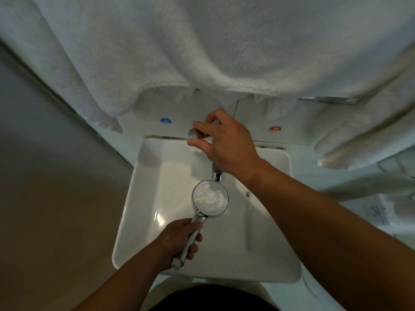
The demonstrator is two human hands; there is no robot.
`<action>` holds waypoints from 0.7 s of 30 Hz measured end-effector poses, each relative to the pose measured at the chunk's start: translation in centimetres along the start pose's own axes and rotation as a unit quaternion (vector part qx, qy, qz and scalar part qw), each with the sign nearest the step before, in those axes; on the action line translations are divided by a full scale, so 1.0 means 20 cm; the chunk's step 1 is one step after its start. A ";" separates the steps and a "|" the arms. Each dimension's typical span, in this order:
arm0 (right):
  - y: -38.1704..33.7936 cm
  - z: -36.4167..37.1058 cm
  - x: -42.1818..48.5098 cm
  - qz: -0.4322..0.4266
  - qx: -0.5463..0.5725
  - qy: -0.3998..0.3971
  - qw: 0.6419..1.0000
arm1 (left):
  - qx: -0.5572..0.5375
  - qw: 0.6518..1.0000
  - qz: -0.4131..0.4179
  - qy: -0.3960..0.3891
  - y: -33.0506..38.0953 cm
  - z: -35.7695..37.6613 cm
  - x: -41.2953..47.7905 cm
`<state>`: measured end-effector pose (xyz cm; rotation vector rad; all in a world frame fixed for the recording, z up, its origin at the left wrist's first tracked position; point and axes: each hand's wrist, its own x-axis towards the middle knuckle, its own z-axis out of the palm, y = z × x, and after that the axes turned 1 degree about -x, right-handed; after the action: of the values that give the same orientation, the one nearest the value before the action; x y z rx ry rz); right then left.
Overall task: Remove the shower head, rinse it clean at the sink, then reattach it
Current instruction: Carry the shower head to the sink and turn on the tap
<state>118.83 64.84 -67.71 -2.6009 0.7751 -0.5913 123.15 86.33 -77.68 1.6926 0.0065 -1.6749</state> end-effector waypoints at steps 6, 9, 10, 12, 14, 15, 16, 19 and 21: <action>0.00 -0.02 0.00 0.023 0.031 -0.001 0.999 | 0.004 1.000 0.001 -0.007 0.00 -0.03 0.00; -0.01 -0.03 0.01 0.034 0.039 -0.006 0.999 | 0.005 1.000 0.000 -0.006 -0.01 -0.05 0.00; 0.00 -0.03 0.01 0.036 0.042 -0.005 0.998 | 0.005 1.000 0.000 -0.006 -0.01 -0.05 0.00; 0.00 -0.03 0.01 0.041 0.051 -0.001 0.998 | 0.004 1.000 -0.001 -0.007 -0.02 -0.06 0.00; 0.00 -0.03 0.01 0.045 0.060 0.000 0.997 | 0.004 1.000 -0.002 -0.006 -0.02 -0.06 0.00; 0.00 -0.03 0.01 0.045 0.065 0.003 0.997 | 0.005 1.000 -0.002 -0.005 -0.02 -0.07 0.00; 0.00 -0.03 0.01 0.044 0.069 0.007 0.997 | 0.007 1.000 -0.002 -0.004 -0.02 -0.07 0.00; 0.01 -0.03 0.01 0.040 0.068 0.016 0.997 | 0.009 1.000 -0.002 -0.003 -0.02 -0.08 0.00; 0.01 -0.03 0.01 0.038 0.064 0.018 0.997 | 0.010 1.000 -0.003 0.000 -0.02 -0.08 0.00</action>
<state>118.65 64.38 -67.34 -2.4387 0.8167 -0.6458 124.31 87.42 -78.18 1.7096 -0.0060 -1.6837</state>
